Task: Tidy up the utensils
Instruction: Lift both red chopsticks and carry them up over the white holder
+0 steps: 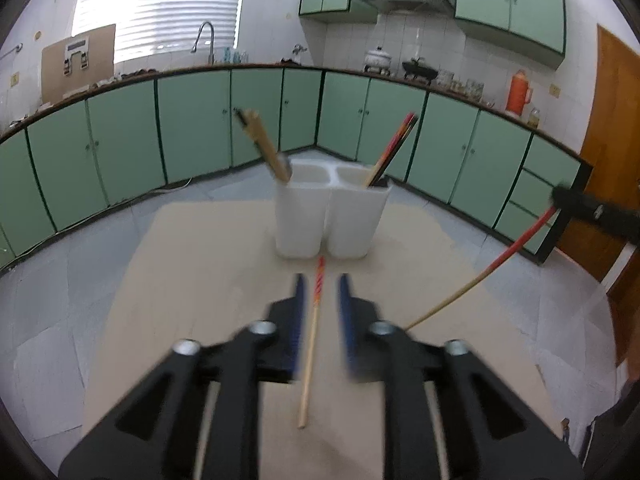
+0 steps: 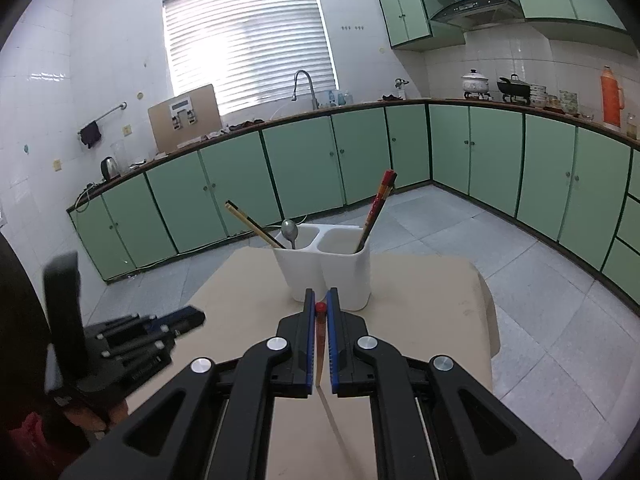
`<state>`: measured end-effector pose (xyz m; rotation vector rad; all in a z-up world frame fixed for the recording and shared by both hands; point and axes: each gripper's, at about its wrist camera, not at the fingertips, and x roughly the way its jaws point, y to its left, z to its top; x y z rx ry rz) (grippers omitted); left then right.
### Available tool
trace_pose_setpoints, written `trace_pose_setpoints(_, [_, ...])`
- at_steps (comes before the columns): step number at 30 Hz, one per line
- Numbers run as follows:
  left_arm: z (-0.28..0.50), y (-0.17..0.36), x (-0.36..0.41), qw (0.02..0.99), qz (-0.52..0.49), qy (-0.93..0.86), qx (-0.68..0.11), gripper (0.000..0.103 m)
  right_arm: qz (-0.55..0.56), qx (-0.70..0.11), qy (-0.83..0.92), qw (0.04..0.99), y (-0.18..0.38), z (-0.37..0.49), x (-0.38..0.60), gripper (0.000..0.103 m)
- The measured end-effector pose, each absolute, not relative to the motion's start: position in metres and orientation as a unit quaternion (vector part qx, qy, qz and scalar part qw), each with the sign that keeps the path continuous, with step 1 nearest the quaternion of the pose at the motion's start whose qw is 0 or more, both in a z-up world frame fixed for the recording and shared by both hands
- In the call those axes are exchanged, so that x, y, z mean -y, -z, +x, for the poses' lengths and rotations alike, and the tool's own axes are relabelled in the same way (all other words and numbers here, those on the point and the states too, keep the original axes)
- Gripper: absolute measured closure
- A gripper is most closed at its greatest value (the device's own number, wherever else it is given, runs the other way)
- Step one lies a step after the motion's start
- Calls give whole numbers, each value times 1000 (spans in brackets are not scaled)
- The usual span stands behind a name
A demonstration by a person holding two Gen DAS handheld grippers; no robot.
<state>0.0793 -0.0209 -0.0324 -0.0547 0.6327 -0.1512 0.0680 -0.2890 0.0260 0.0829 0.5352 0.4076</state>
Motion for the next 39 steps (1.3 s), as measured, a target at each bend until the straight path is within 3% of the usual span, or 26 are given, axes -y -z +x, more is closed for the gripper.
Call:
trace_pose_setpoints(8, [64,107,10,918,-24,66,-391,68,55,-259,-188,946,-17,53,294,97])
trace_pose_setpoints(16, [65,143,10,902,-28,57,-426,71,59,-260,-182,946,-16,49,297,97])
trace_pose_setpoints(17, [65,145,10,902,-30,59,-427,75,59,-259,-182,947,-16,49,296,97])
trace_pose_setpoints(21, [64,150,14,901,-29,59,-429,87,59,-259,-182,947,-16,49,296,97])
trace_pose_setpoints(23, [65,150,16,901,-30,60,-429,97,59,-259,-182,947,-16,49,296,97])
trace_pose_setpoints(31, [66,146,21,904,-35,66,-421,98,56,-259,-180,947,-17,48,295,97])
trace_pose_setpoints(39, [57,104,22,924,-23,69,-376,98,53,-258,-180,948,-17,49,293,97])
